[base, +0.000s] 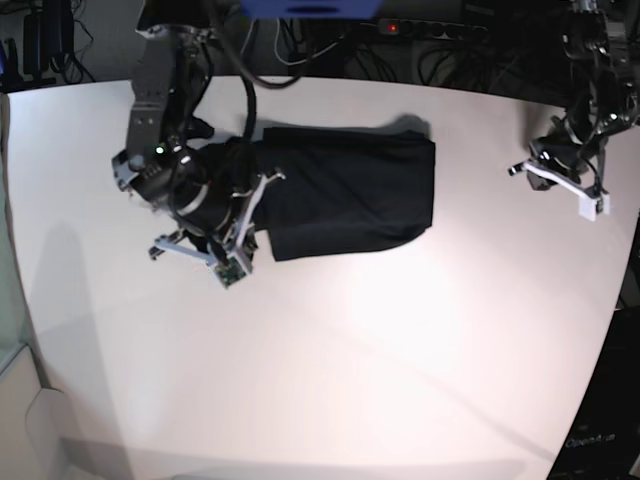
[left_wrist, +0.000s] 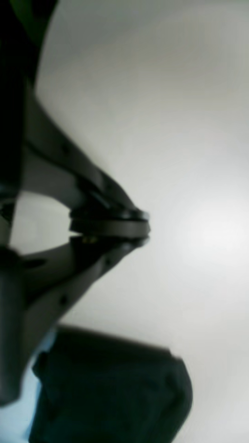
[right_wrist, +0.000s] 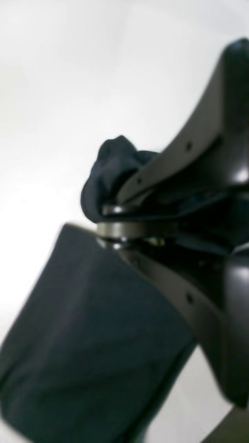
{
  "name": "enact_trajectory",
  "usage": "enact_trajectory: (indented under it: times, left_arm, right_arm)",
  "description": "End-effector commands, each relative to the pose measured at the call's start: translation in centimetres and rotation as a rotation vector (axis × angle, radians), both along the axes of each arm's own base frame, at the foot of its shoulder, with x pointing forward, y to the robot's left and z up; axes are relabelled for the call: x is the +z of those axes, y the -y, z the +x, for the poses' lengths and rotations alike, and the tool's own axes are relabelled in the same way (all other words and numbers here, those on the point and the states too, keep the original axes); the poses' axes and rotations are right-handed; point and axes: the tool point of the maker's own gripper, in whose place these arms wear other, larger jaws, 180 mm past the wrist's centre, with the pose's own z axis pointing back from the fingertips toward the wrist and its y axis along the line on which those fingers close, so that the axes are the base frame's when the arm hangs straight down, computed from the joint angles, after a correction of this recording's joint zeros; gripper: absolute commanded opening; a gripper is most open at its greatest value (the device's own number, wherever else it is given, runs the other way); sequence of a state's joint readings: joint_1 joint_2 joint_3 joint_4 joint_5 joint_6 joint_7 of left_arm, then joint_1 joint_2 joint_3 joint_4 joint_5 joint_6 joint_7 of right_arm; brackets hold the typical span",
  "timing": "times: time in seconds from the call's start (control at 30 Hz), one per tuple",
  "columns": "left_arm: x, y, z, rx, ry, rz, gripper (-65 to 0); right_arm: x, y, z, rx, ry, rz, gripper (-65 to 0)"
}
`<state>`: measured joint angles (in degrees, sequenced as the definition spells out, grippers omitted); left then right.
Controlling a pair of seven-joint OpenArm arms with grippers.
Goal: Fold the T-shirt properly
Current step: 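Grasp the strip end with the right gripper and lift it, then fold the held strip end with the right gripper over toward the left gripper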
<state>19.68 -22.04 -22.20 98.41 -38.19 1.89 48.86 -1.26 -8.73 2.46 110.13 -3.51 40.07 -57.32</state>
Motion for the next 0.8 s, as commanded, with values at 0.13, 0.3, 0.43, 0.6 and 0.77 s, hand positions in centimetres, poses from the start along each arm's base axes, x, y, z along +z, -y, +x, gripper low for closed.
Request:
enact_trajectory:
  times: [0.13, 0.3, 0.43, 0.6, 0.77]
  left_arm:
    - [1.4, -2.3, 0.3, 0.042, 0.042, 0.04, -65.0]
    - [1.8, -3.4, 0.2, 0.043, 0.039, 0.066, -65.0]
    - [1.8, -3.4, 0.2, 0.043, 0.039, 0.068, -65.0]
    - [1.9, -3.3, 0.3, 0.042, 0.042, 0.061, -65.0]
    - [1.9, -3.1, 0.3, 0.04, 0.043, 0.058, -65.0]
  right_arm:
    - [3.1, -2.3, 1.5, 0.055, 0.074, 0.092, -65.0]
    - [4.2, -6.1, 0.6, 0.165, 0.087, 0.203, -65.0]
    - [4.7, -8.7, -0.7, 0.239, 0.075, 0.293, -65.0]
    - [6.1, -11.9, -1.7, 0.331, 0.116, 0.365, -65.0]
    - [7.2, -14.7, -3.0, 0.421, 0.144, 0.404, -65.0]
